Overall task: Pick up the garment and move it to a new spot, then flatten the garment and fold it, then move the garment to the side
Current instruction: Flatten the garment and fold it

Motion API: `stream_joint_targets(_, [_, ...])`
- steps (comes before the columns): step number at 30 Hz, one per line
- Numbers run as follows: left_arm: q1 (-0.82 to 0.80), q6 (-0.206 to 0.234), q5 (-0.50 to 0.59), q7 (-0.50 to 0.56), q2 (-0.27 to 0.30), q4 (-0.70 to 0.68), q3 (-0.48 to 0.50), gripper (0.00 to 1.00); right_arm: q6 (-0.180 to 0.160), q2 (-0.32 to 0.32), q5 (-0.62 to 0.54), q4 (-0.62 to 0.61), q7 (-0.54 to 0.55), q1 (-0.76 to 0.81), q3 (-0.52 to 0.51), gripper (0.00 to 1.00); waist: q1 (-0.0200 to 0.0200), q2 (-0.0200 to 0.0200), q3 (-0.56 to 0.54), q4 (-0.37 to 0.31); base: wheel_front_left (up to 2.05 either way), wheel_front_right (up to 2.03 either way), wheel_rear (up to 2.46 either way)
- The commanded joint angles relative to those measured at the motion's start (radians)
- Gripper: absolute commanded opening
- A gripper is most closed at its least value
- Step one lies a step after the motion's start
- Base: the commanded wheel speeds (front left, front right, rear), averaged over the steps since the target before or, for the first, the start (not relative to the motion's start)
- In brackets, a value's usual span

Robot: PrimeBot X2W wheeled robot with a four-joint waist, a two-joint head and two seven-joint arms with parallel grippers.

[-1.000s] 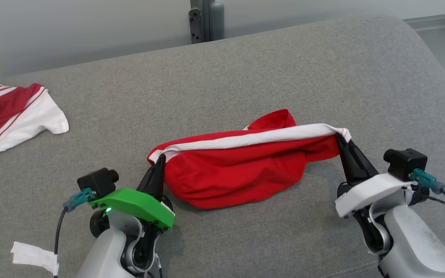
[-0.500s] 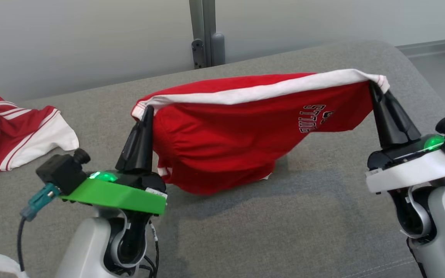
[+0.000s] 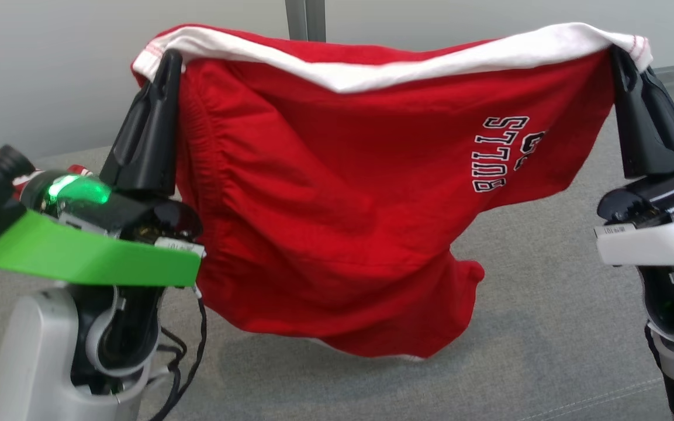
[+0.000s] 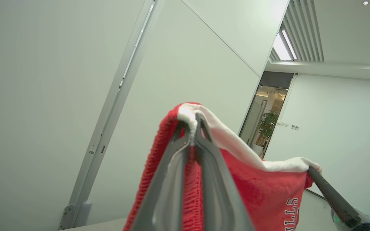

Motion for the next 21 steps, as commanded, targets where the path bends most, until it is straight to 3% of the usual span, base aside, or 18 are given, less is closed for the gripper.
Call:
stream_joint_targets(1, [-0.048,0.003,-0.008,0.02,0.011,0.016,0.004,0.0,0.0,0.01,0.03,0.021,0.012,-0.038,0.011,0.0,0.0,0.0,0.034,0.002,0.0,0.0,0.0])
stream_joint_targets(7, [-0.265,-0.012,0.013,0.091,0.037,0.171,0.001,0.0,0.0,-0.012,0.058,0.172,0.022,-0.258,0.078,0.0,0.0,0.0,0.15,0.002,0.0,0.0,0.0])
stream_joint_targets(12, [-0.523,-0.034,0.077,0.077,0.051,0.371,0.01,0.0,0.0,0.025,0.014,0.397,-0.073,-0.555,0.092,0.0,0.0,0.0,0.278,-0.009,0.0,0.0,0.0])
stream_joint_targets(17, [-0.775,-0.081,0.174,-0.074,0.061,0.593,0.03,0.0,0.0,0.105,-0.092,0.656,-0.242,-0.844,0.091,0.0,0.0,0.0,0.385,-0.041,0.0,0.0,0.0])
stream_joint_targets(21, [-0.892,-0.117,0.234,-0.215,0.081,0.745,0.032,0.0,0.0,0.171,-0.136,0.792,-0.301,-0.966,0.118,0.0,0.0,0.0,0.471,-0.071,0.0,0.0,0.0])
